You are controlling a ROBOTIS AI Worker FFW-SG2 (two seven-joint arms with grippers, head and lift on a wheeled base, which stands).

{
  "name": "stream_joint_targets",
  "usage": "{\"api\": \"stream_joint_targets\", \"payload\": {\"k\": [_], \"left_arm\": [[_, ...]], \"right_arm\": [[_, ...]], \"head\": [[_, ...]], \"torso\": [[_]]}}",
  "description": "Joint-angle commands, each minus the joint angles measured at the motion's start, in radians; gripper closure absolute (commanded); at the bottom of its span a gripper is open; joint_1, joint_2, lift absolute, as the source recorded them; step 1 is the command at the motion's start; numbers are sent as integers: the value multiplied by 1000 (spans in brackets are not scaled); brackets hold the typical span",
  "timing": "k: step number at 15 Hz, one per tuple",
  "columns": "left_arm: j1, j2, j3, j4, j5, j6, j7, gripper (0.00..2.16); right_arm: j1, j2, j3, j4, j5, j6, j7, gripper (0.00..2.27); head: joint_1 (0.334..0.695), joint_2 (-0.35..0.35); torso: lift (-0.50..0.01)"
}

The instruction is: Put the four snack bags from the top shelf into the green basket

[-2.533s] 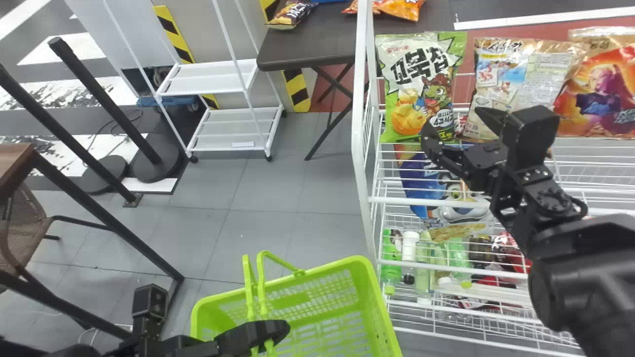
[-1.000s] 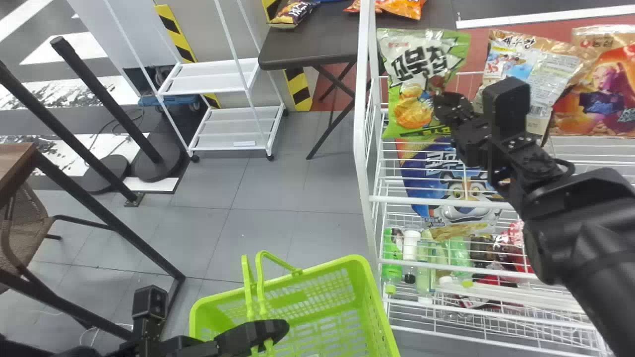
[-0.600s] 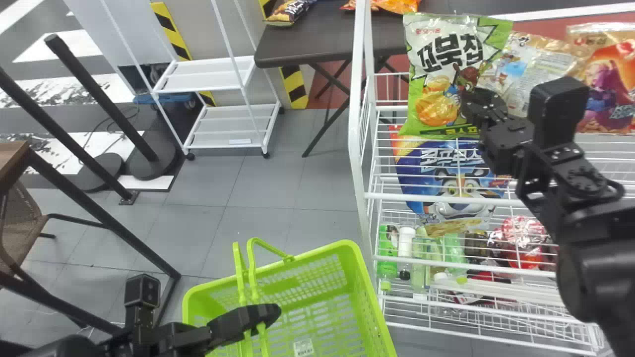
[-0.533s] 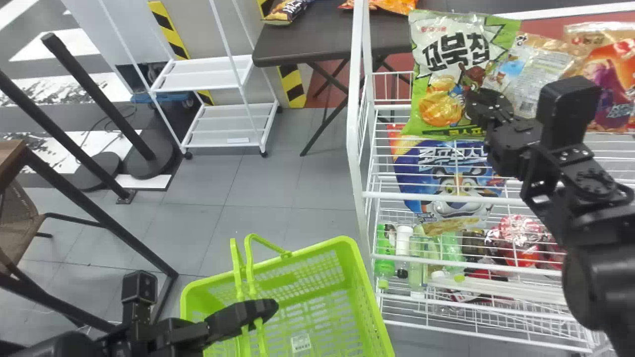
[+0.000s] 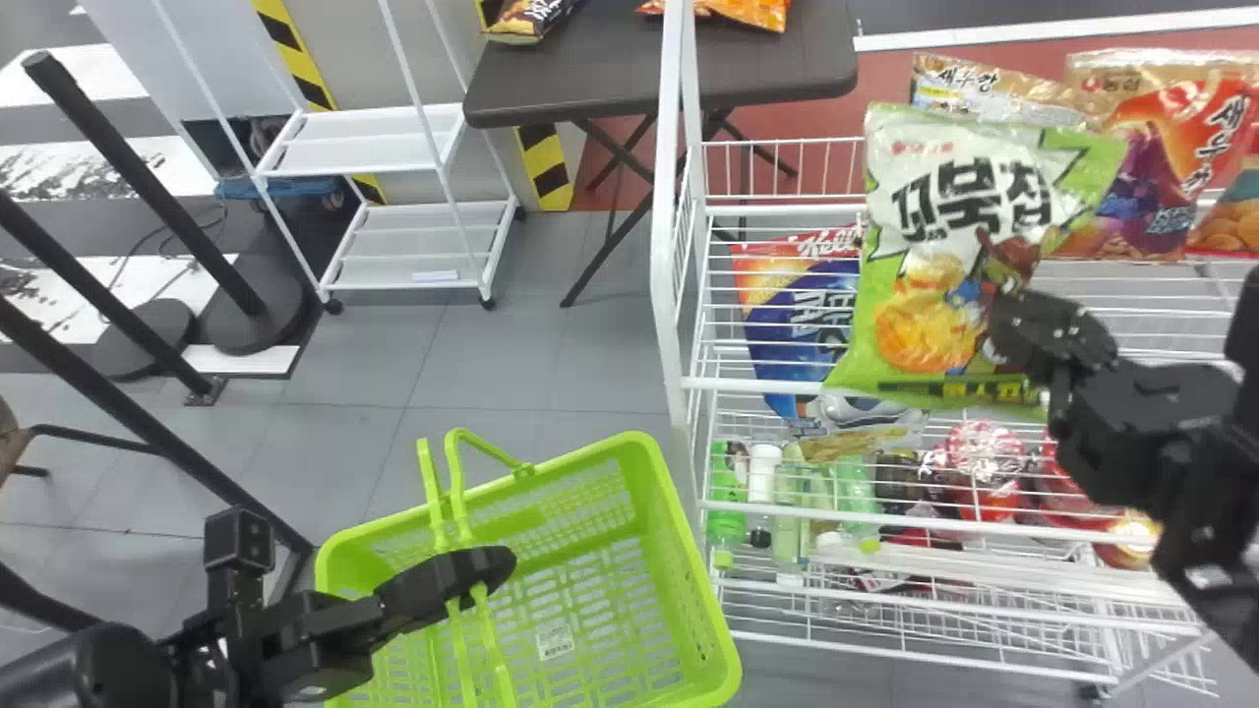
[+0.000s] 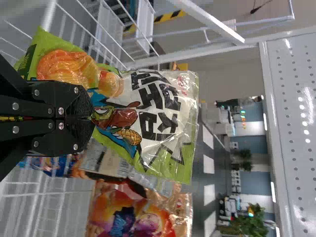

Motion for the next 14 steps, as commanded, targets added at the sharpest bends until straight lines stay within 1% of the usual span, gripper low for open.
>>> {"api": "stream_joint_targets", "payload": {"k": [1, 2, 3, 5, 8, 10, 12, 14], "left_arm": [[-4, -3, -7, 2, -2, 0, -11, 2145], [-6, -5, -8, 2, -2, 3, -11, 2145], [-6, -5, -10, 0, 1, 3, -11, 2145], [-6, -5, -10, 0, 1, 3, -11, 2145], [-6, -5, -10, 0, 1, 3, -11, 2145], [-7, -8, -10, 0, 3, 3, -11, 2145], [-10, -8, -18, 0, 4, 15, -11, 2145], [-15, -11, -30, -6, 3, 21, -11, 2145]], "right_arm": [[51, -7, -1, -91, -53, 146, 19, 2256], [55, -9, 20, -100, -68, 210, 34, 2256], [54, -16, 59, -98, -66, 250, 39, 2256], [32, -33, 138, -88, -63, 315, 39, 2256], [-8, -43, 243, -75, -62, 407, 37, 2256], [-46, -49, 316, -55, -53, 468, 37, 2256], [-109, -47, 381, -3, -42, 557, 25, 2256], [-164, -43, 430, 92, -39, 551, 14, 2256]], "head": [[695, 185], [695, 196], [695, 222], [695, 265], [695, 346], [695, 350], [695, 350], [695, 350]], "torso": [[0], [0], [0], [0], [0], [0], [0], [0]]}}
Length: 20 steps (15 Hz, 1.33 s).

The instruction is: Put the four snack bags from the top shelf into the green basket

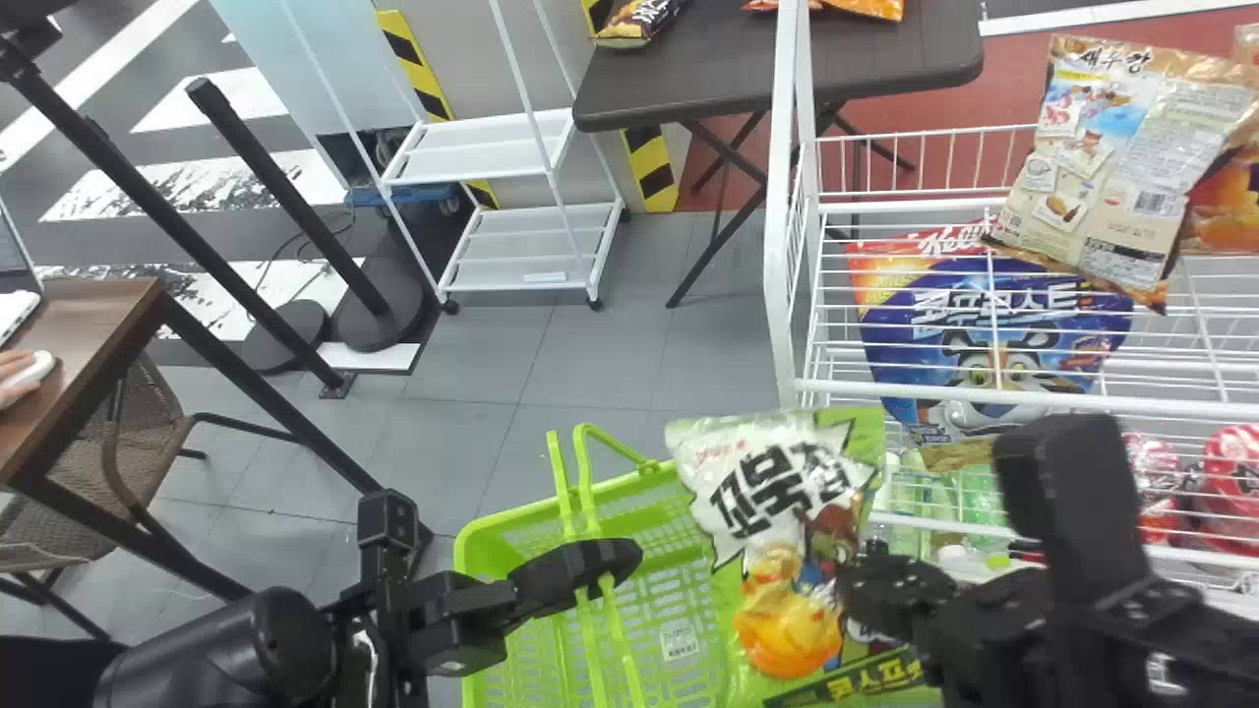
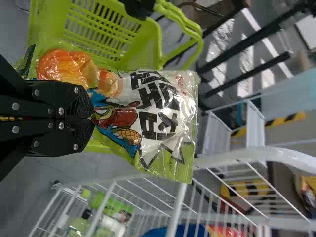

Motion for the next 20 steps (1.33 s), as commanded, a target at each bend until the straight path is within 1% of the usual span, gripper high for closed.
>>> {"api": "stream_joint_targets", "payload": {"k": [1, 3, 4, 5, 6, 7, 9, 11, 13, 15, 16, 17, 20], "left_arm": [[-3, -5, -8, -1, 0, 3, -11, 2145], [-15, -13, -27, -1, -4, 3, -11, 2145], [-17, -18, -40, -4, -4, 3, -11, 2145], [-17, -22, -48, -7, -4, 9, -11, 2145], [-12, -27, -50, -17, -4, 31, -11, 2145], [-4, -36, -51, -32, -4, 49, -11, 2145], [25, -54, -50, -81, -4, 67, -11, 2145], [34, -67, -50, -104, -4, 86, -11, 2145], [36, -70, -65, -113, -4, 92, -11, 2145], [46, -78, -65, -124, -4, 92, -11, 2145], [49, -78, -65, -124, -4, 92, -11, 2145], [51, -79, -63, -124, -4, 92, -11, 2145], [60, -79, -54, -135, -4, 92, -11, 2145]], "right_arm": [[-49, 7, 56, 109, 3, -65, -7, 2256], [-90, 9, 104, 177, 12, -108, -40, 2219], [-115, 12, 119, 224, 6, -126, -43, 2027], [-136, 12, 137, 269, 8, -160, -43, 2027], [-164, 19, 159, 318, 3, -163, -43, 2017], [-184, 29, 165, 358, -11, -169, -43, 1592], [-211, 32, 196, 397, -31, -178, -41, 33], [-245, 42, 237, 448, -49, -178, -41, -2], [-254, 47, 249, 485, -87, -181, -30, 36], [-249, 38, 240, 473, -103, -181, -20, 39], [-230, 32, 211, 437, -104, -181, -10, 43], [-199, 24, 156, 379, -103, -178, -4, 43], [-105, -31, -28, 187, -110, -163, -4, 39]], "head": [[695, 350], [695, 350], [695, 350], [695, 350], [695, 350], [695, 350], [695, 350], [695, 350], [695, 350], [695, 350], [695, 350], [695, 350], [695, 350]], "torso": [[0], [0], [0], [0], [0], [0], [0], [0], [0], [0], [0], [0], [0]]}}
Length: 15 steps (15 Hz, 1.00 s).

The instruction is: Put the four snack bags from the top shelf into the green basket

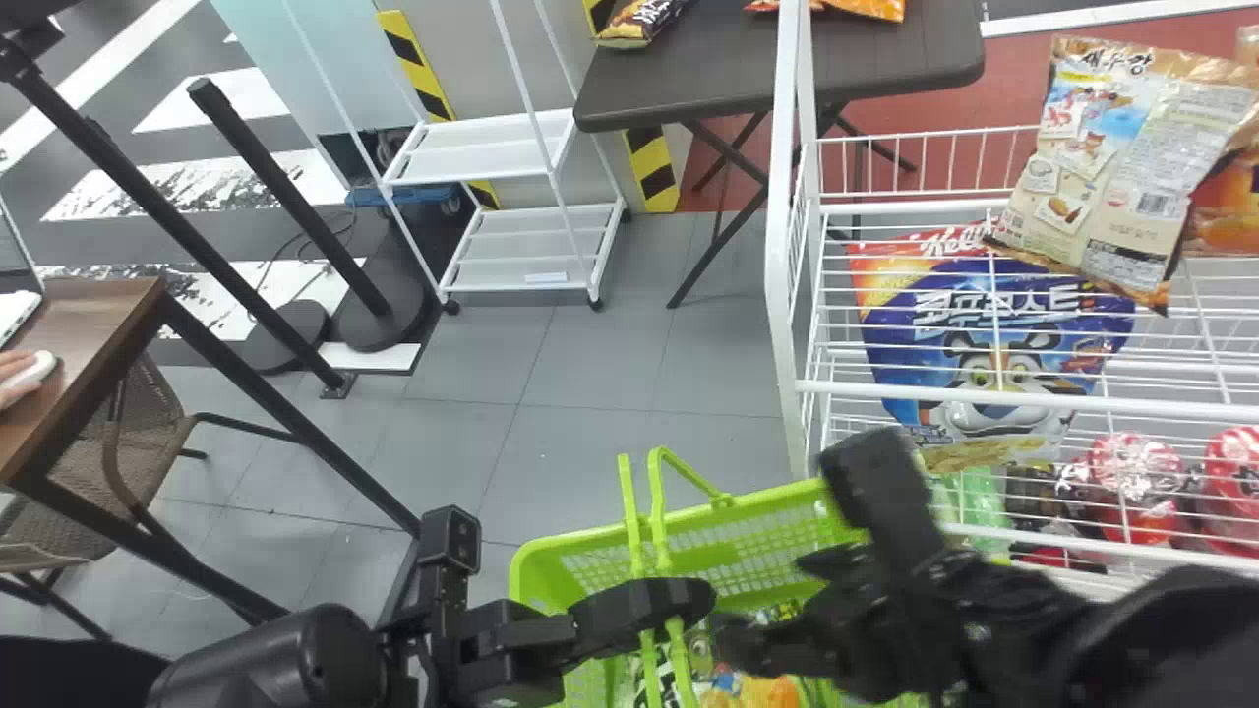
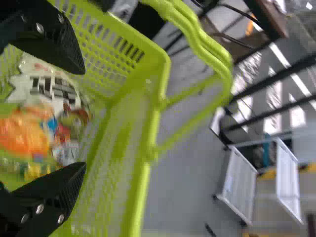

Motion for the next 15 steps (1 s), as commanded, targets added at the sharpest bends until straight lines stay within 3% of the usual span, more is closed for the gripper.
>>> {"api": "stream_joint_targets", "payload": {"k": [1, 4, 5, 7, 12, 15], "left_arm": [[2, 1, 6, -5, 0, 0, -11, 2145], [2, 1, 9, -5, 0, 0, -11, 2145], [2, 1, 11, -5, 0, 0, -11, 2145], [2, 1, 14, -5, 0, 0, -11, 2145], [-1, 1, 17, -2, 0, -3, -11, 2145], [-1, 3, 16, 3, -3, -3, -11, 2145]], "right_arm": [[71, -27, -165, -133, -19, 4, 17, 39], [105, -24, -370, -205, -31, -54, 18, 39], [91, -21, -415, -202, -25, -122, 6, 39], [54, -16, -459, -155, 30, -257, -13, 39], [-129, -7, -530, 201, 67, -515, -59, 63], [-208, 4, -522, 358, 75, -607, -65, 63]], "head": [[695, 350], [695, 350], [695, 321], [695, 193], [695, 19], [695, -18]], "torso": [[0], [0], [0], [0], [0], [0]]}}
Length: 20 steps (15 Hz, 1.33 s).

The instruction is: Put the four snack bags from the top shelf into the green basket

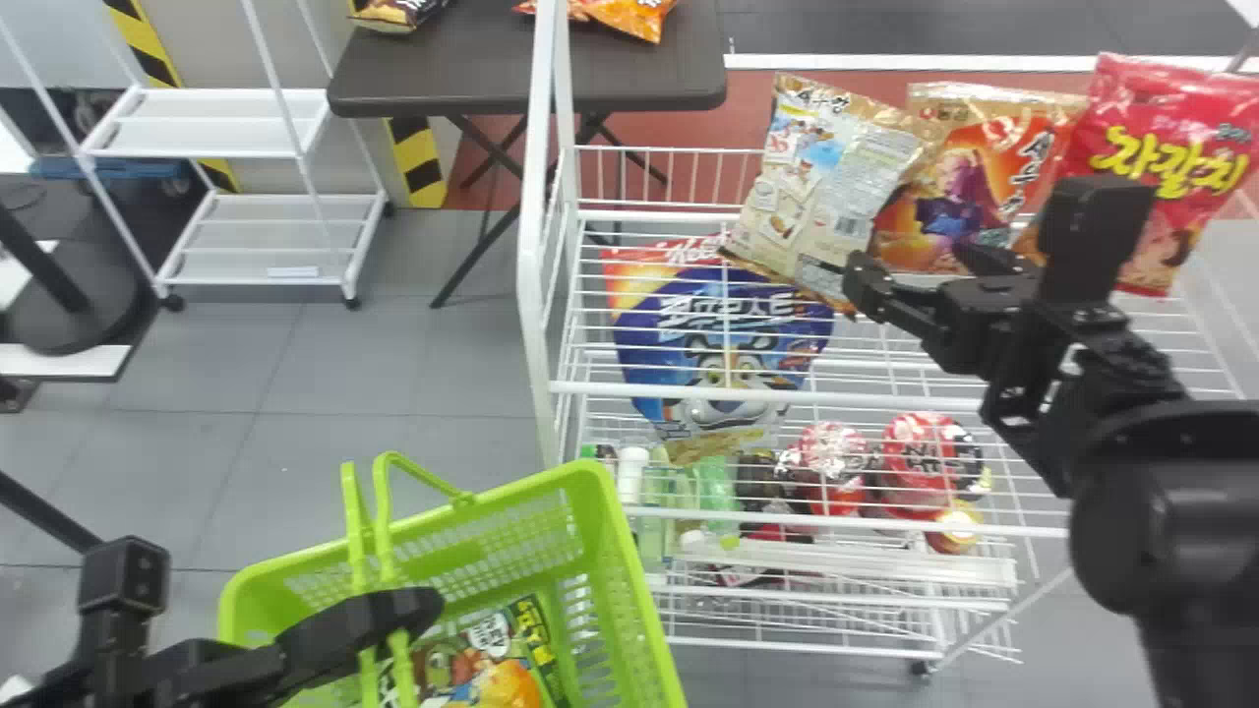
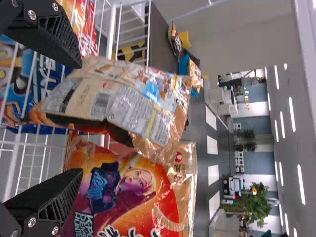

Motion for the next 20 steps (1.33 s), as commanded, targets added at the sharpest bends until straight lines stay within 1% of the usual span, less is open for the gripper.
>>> {"api": "stream_joint_targets", "payload": {"k": [1, 5, 6, 7, 8, 9, 10, 11, 13, 17, 20], "left_arm": [[0, 2, 1, 4, -2, -3, -11, 2145], [-3, 2, -4, 10, -3, -6, -11, 2145], [-3, 2, -5, 10, -5, -6, -11, 2145], [-5, 2, -5, 13, -5, -9, -11, 2145], [-5, 3, -7, 21, -3, -18, -11, 2145], [-5, 6, -5, 28, -3, -25, -11, 2145], [-6, 9, -5, 36, -3, -28, -11, 2145], [-8, 9, -4, 37, -3, -28, -11, 2145], [-8, 9, -5, 37, -3, -28, -11, 2145], [-11, 9, -5, 37, -3, -28, -11, 2145], [-14, 11, -4, 44, -3, -31, -11, 2145]], "right_arm": [[-67, 12, 17, 123, 7, -82, 1, 63], [-202, 40, 73, 337, 33, -168, -1, 70], [-224, 46, 91, 370, 35, -171, -1, 113], [-235, 54, 97, 387, 47, -171, -1, 289], [-241, 68, 97, 393, 64, -171, -2, 576], [-244, 74, 96, 398, 81, -168, -2, 977], [-244, 75, 100, 400, 86, -168, -4, 1700], [-244, 78, 103, 400, 86, -159, -16, 2105], [-244, 78, 111, 401, 99, -159, -25, 2253], [-213, 77, 106, 373, 102, -192, -10, 2253], [-141, 72, 100, 255, 90, -192, 4, 2253]], "head": [[695, -23], [695, -3], [695, 6], [695, 13], [695, 29], [695, 35], [695, 42], [695, 47], [695, 56], [695, 58], [695, 62]], "torso": [[0], [0], [0], [0], [0], [0], [0], [0], [0], [0], [0]]}}
